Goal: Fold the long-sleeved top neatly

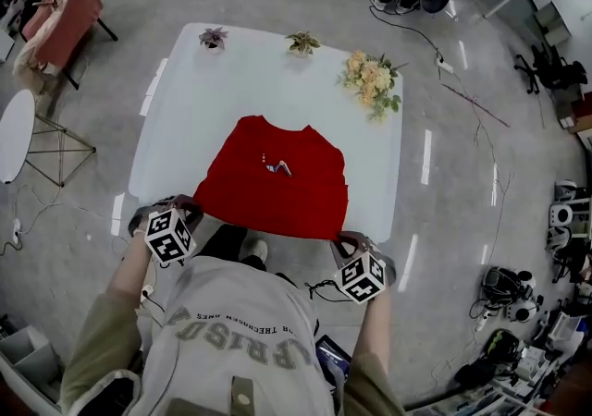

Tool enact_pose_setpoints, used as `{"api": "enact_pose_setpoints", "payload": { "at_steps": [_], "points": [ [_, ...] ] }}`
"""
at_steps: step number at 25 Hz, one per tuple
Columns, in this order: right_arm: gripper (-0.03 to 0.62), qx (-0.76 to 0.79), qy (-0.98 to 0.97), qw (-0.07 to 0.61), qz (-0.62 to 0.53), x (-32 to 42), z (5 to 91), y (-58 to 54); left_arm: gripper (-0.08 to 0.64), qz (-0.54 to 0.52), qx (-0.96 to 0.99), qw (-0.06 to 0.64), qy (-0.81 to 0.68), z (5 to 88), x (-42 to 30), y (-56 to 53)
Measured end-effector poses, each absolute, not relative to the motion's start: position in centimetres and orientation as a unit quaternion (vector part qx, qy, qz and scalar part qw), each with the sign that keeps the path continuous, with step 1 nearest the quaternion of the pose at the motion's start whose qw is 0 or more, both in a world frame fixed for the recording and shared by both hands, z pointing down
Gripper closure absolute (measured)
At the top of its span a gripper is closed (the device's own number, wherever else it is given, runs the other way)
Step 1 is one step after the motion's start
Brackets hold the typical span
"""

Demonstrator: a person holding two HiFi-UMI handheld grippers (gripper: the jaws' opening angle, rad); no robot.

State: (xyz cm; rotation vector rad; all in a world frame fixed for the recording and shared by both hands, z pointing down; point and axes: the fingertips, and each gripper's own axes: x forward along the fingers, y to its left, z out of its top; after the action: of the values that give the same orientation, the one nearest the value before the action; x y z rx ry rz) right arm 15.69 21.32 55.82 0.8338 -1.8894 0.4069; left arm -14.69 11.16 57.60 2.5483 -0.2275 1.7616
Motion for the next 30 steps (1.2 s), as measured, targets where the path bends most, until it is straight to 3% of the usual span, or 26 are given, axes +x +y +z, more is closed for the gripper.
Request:
{"api": "enact_pose_setpoints", "payload": {
  "at_steps": [3,8,17,27,30],
  "points": [
    [0.558,0.297,-0.781,0.508,0.210,14.8,56.7,24.1,0.526,0.573,0.815,0.073,-0.032,57.3,-15.7,13.5],
    [0.558,0.309,-0.786,0.481,0.234,15.1,55.3,22.9,0.526,0.552,0.828,0.097,-0.033,56.6,-15.0,12.1],
    [0.557,0.369,-0.792,0.449,0.189,19.8,48.8,10.4,0.526,0.491,0.858,0.074,-0.130,51.8,-10.7,-1.6],
    [0.555,0.408,-0.722,0.513,0.222,24.1,53.6,-2.7,0.526,0.522,0.818,0.089,-0.226,55.7,-7.3,-14.0],
    [0.540,0.461,-0.703,0.491,0.230,25.4,54.9,-5.4,0.510,0.517,0.807,0.113,-0.264,57.0,-6.7,-15.6]
  ]
}}
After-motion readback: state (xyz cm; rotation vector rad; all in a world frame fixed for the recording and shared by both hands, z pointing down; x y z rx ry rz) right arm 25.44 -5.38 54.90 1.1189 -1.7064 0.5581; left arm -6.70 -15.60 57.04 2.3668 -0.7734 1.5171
